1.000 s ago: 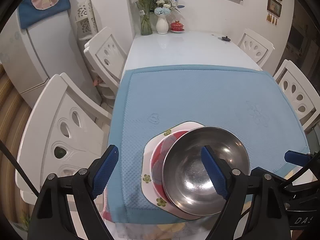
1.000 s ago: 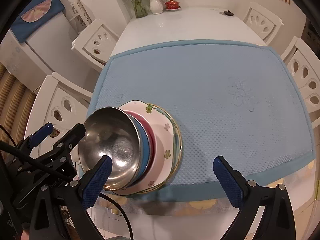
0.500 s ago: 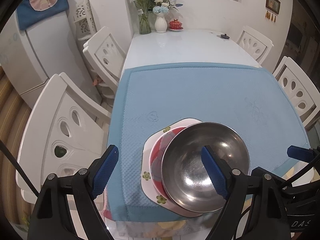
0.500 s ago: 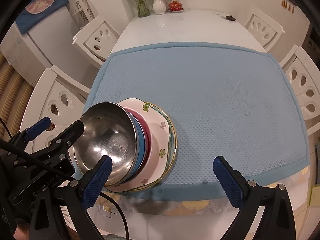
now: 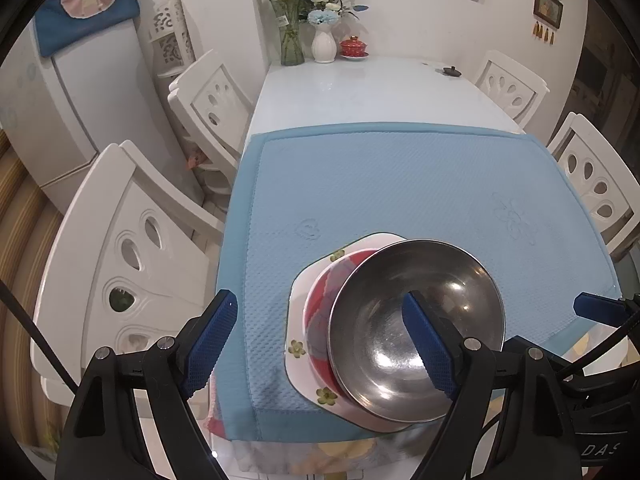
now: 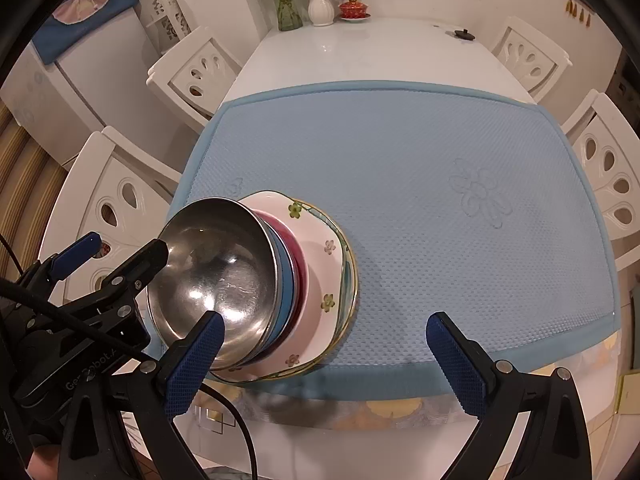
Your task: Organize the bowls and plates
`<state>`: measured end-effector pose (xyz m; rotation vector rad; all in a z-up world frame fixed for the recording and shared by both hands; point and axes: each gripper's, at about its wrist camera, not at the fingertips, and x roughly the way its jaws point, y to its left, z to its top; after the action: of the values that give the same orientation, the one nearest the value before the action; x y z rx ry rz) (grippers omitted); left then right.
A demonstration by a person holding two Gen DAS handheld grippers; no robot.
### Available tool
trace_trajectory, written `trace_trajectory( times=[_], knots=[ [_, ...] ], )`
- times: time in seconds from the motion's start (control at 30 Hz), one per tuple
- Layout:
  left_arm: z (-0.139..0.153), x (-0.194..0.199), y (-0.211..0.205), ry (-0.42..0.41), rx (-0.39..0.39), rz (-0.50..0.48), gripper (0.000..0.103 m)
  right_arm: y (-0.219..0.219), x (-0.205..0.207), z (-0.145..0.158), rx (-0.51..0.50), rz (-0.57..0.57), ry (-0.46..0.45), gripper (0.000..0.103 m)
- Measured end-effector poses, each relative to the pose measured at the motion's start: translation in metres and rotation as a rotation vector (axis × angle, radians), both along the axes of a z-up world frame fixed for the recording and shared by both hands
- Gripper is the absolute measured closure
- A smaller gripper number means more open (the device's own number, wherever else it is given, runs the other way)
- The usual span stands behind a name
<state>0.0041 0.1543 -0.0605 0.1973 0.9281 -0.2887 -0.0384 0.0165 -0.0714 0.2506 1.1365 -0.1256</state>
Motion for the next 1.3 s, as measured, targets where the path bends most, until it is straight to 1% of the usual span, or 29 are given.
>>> trace_trajectory(
  times=[0.17,0.53,0.6,0.67,0.77,0.87,1.0,1.17,1.3],
  knots=[
    [-0.002,0.001,0.004,0.0,0.008,0.01,0.02,0.003,0.001,0.0,-0.027,0.011,-0.006,0.003],
    [-0.001,0.001,0.011,-0.011,0.026,0.013,0.02,0.007,0.004,-0.002,-0.026,0.031,0.001,0.003],
    [0.0,-0.001,0.01,-0.023,0.024,0.01,0.02,0.008,0.005,-0.002,-0.037,0.03,0.004,0.003],
    [0.003,-0.002,0.008,-0.034,0.016,-0.002,0.02,0.007,0.004,0.001,-0.071,0.015,0.006,0.003],
    [0.009,-0.004,0.001,-0.06,-0.009,-0.03,0.02,0.004,-0.001,0.011,-0.099,-0.005,-0.012,0.003],
    [0.016,-0.005,-0.008,-0.096,-0.006,-0.036,0.019,-0.002,-0.007,0.022,-0.139,-0.033,-0.039,0.003],
    [0.027,-0.009,-0.018,-0.141,-0.014,-0.045,0.019,-0.011,-0.013,0.03,-0.15,-0.056,-0.054,0.003],
    [0.038,-0.012,-0.03,-0.207,0.01,-0.042,0.019,-0.023,-0.014,0.036,-0.157,-0.057,-0.067,0.003],
    [0.046,-0.014,-0.044,-0.249,0.061,-0.023,0.019,-0.03,-0.013,0.037,-0.171,-0.034,-0.073,0.003]
  ],
)
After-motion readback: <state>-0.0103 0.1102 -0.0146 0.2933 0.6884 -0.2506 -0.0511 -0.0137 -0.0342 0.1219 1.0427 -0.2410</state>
